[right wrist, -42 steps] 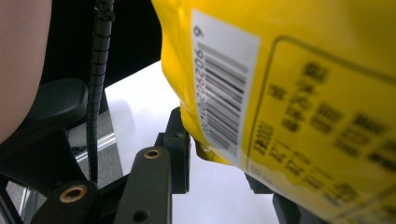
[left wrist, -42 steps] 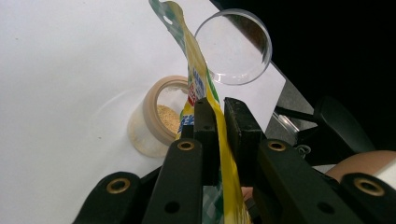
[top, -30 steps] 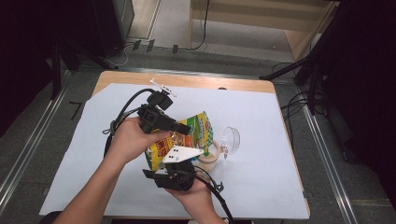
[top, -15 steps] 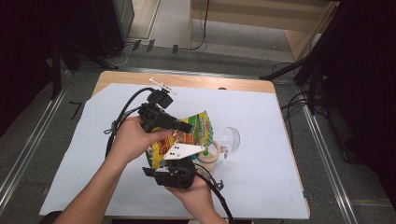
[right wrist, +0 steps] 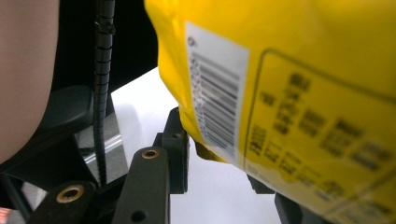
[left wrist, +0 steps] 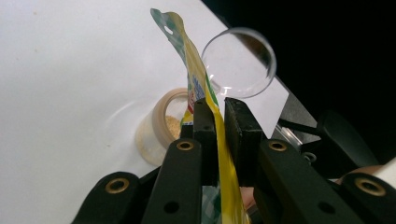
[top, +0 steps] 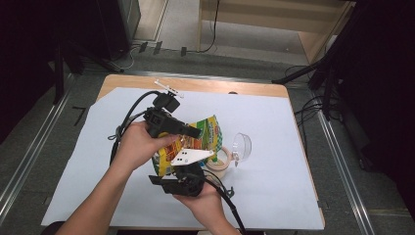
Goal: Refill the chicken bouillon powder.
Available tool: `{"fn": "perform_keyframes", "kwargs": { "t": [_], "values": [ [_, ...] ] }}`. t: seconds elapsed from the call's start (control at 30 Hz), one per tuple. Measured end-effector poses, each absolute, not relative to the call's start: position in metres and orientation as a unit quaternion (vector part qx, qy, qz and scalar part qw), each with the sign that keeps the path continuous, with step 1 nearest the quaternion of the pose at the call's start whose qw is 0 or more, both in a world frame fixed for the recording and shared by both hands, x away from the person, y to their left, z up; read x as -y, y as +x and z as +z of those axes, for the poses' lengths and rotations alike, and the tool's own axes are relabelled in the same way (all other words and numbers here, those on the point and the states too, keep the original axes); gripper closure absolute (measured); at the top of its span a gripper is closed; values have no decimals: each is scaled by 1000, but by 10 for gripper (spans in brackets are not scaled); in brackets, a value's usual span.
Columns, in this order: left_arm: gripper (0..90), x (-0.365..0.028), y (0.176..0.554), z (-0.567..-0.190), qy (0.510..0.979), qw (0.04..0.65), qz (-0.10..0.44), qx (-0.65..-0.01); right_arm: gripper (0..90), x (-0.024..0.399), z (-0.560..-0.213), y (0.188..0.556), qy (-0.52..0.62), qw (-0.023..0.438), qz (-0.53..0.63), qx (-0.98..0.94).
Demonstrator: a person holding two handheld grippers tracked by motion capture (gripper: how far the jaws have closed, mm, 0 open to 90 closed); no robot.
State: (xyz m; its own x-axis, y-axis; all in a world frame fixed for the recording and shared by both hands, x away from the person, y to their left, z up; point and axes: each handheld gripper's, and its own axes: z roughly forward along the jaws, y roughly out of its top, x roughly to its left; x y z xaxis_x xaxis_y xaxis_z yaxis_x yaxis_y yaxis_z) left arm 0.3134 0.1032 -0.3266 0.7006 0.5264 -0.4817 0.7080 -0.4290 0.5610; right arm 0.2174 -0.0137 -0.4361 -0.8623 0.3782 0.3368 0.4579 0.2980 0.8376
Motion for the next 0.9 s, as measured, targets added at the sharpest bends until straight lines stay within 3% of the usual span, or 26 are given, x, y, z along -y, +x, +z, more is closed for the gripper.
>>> {"fn": "perform_keyframes", "kwargs": {
  "t": [0.9],
  "values": [
    [836, -100, 331, -323, 839, 378, -135, -368, 678, 13, -431, 226, -268, 33, -533, 802]
  ]
}}
